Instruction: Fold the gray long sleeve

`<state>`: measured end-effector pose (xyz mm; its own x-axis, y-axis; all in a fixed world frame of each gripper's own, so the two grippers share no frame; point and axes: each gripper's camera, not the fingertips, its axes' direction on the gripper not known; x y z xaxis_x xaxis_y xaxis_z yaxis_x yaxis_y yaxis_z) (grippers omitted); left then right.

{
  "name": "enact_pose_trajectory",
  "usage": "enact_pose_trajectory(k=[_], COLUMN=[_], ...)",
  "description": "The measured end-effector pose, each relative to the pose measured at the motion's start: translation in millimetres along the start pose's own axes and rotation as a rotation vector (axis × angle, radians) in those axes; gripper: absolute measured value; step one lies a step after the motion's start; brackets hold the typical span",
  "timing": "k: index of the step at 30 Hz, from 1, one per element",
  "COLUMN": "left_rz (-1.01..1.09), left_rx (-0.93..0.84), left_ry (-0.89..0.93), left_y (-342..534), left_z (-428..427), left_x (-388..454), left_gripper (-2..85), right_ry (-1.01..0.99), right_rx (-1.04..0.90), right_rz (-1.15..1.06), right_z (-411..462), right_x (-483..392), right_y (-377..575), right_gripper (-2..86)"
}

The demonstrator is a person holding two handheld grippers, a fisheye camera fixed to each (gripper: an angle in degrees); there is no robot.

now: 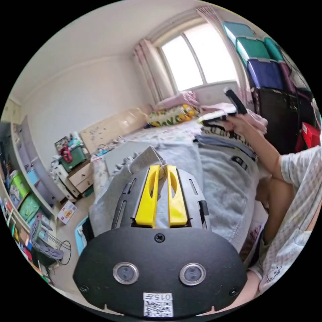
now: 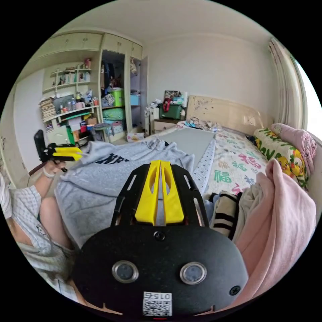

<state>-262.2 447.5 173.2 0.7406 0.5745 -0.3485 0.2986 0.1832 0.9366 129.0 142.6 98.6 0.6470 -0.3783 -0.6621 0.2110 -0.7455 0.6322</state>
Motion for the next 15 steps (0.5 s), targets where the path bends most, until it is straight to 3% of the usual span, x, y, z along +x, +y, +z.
enact_pose_trajectory(k=[4, 11, 15], left_rz=[0.078, 0.068, 0.018], left_rx=[-0.092, -0.119, -0.112], left_ry=[-0.064, 0.022, 0.000], left_y=[-2, 5, 30], left_z=[40, 39, 32], left_x=[19, -14, -55], left_gripper=[3.4, 4.7, 3.7], right_ry=[-0.206, -0.320, -0.310], right_rx=[-0.153, -0.120, -0.261], right_rz=[-0.273, -0.487, -0.632], right_z=[17, 59, 96], right_x=[-62, -156, -211], right_y=[-5, -8, 1], right_gripper=[1.8, 8.8, 10.8])
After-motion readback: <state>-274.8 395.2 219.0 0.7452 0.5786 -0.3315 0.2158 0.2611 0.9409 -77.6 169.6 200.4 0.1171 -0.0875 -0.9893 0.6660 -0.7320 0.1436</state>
